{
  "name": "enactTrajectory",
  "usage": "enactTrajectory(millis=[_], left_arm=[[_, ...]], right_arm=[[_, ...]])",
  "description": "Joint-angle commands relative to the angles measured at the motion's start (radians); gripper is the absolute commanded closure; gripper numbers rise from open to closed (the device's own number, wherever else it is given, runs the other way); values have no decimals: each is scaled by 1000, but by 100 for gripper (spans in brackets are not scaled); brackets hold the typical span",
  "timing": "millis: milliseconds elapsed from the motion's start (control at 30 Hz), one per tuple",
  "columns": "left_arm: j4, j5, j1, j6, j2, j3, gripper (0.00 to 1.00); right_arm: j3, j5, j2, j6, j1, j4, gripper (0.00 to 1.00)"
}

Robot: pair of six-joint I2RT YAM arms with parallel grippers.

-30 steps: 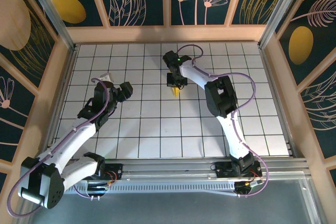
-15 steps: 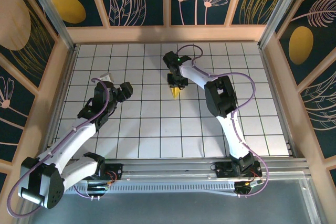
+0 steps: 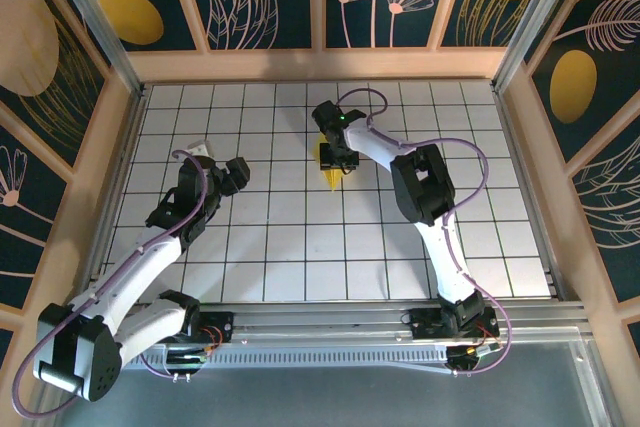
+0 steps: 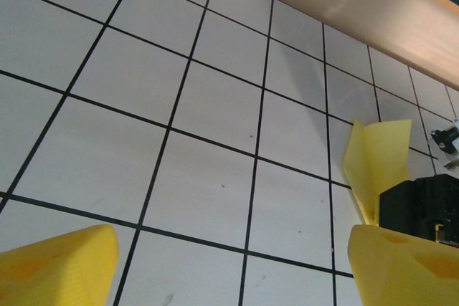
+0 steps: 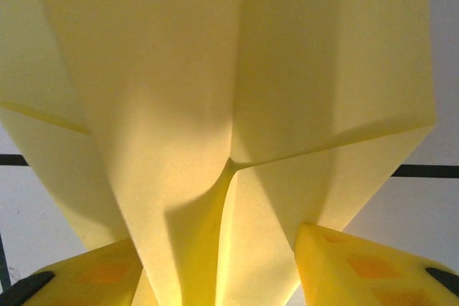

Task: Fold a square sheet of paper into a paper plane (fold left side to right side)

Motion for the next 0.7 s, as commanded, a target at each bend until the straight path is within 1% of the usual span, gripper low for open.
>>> enactTrajectory(millis=[0,167,200,400,667], left_arm=[[-26,-30,6,19,-11,24,17],[-32,-50,6,23,-8,27,14],[-33,-55,6,23,-8,29,13],[-40,-68,5,26,11,43,13],[-60,-61,8,29,44,79,12]], right_arm=[[-62,-33,-17,-27,-13,-28,49],[-121,-28,-50,-48,-26,-12,46],[-127,-22,-55,-49,-27,-15,46],[-127,45,-70,-32,-28,-46,41],[-120,35,-86,-16,-29,-31,41]])
